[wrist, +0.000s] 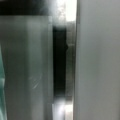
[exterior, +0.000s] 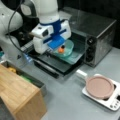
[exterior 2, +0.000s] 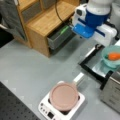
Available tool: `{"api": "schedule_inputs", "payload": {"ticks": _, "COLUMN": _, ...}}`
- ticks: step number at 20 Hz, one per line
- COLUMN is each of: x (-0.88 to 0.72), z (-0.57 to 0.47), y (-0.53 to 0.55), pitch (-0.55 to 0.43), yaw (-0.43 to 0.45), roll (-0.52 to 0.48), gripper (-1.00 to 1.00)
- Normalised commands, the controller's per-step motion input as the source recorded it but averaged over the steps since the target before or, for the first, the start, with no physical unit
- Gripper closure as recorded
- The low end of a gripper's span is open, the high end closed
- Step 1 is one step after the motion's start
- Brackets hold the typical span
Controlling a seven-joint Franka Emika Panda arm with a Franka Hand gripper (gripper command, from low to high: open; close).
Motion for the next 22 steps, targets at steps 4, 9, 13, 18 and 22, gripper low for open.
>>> {"api": "schedule_inputs", "payload": {"ticks": 4, "x": 0.07, "z": 0.14, "y": 0.02, "pitch": 0.124, "yaw": 0.190, "roll": -0.025, "gripper": -1.00}}
{"api": "schedule_inputs", "payload": {"ticks": 9, "x": 0.08, "z": 0.13, "y": 0.05, "pitch": 0.102, "yaw": 0.111, "roll": 0.002, "gripper": -1.00}}
{"api": "schedule_inputs", "payload": {"ticks": 13, "x": 0.10, "z": 0.19, "y": 0.02, "pitch": 0.130, "yaw": 0.107, "roll": 0.007, "gripper": -1.00}}
{"api": "schedule_inputs", "payload": {"ticks": 18, "x": 0.15, "z": 0.18, "y": -0.03, "pitch": 0.148, "yaw": 0.118, "roll": 0.015, "gripper": -1.00}}
{"api": "schedule_inputs", "payload": {"ticks": 22, "x": 0.15, "z": 0.12, "y": -0.07, "pitch": 0.160, "yaw": 0.135, "roll": 0.004, "gripper": -1.00}}
